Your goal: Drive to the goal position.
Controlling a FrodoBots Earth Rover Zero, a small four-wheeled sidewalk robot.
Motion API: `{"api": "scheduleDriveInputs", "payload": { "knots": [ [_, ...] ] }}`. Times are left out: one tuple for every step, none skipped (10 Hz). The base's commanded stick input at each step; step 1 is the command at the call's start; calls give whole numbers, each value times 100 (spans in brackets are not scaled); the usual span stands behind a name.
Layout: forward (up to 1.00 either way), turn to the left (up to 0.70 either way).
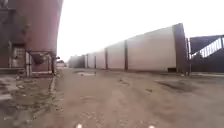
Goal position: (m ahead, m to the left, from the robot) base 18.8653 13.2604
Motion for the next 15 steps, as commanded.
{"api": "scheduleDriveInputs", "payload": {
  "knots": [
    [100,2],
    [100,2],
    [100,2],
    [100,2],
    [100,2],
    [100,2],
    [100,2],
    [100,2],
    [100,2],
    [100,2],
    [100,2],
    [100,2],
    [100,2],
    [100,2],
    [100,2]
  ]
}}
